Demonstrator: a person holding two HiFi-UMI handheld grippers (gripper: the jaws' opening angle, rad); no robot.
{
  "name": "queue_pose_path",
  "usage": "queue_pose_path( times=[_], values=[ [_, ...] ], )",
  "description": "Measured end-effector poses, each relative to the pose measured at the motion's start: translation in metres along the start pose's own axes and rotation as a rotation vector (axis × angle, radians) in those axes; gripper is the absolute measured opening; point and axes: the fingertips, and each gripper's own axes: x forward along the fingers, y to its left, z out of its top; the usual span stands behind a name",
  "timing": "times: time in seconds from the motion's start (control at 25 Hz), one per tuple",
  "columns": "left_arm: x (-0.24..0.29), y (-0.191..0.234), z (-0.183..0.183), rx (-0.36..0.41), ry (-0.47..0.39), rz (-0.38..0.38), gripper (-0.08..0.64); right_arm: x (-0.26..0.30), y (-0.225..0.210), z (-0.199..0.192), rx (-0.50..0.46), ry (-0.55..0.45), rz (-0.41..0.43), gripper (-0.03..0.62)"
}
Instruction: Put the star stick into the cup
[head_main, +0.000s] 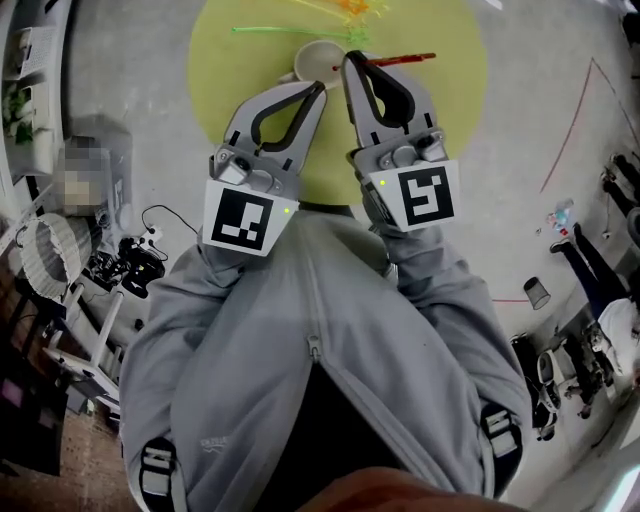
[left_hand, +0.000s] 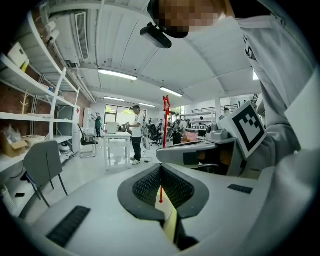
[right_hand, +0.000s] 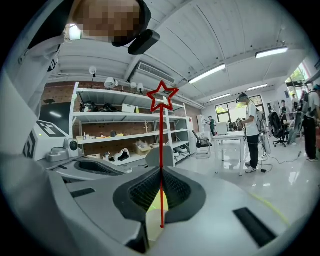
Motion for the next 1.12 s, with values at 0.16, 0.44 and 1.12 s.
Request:
queue_pose_path(
  times=[0.16, 0.44, 1.12],
  values=[
    [0.009, 0.003, -0.013, -0.016, 0.009, -0.007, 0.017, 0.010, -0.006, -0.014, 0.014, 0.002, -0.002, 0.034],
    [0.019, 0.009, -0.038, -0.015, 0.036, -0.010, 0.017, 0.019, -0.013, -0.046, 0.037, 0.052, -0.014, 0.034],
    [0.034, 0.021, -0.063, -0.024, 0.067, -0.004, 0.017, 0.038, -0.018, -0.088, 0.083, 0.162, -0.003, 0.035]
  ],
)
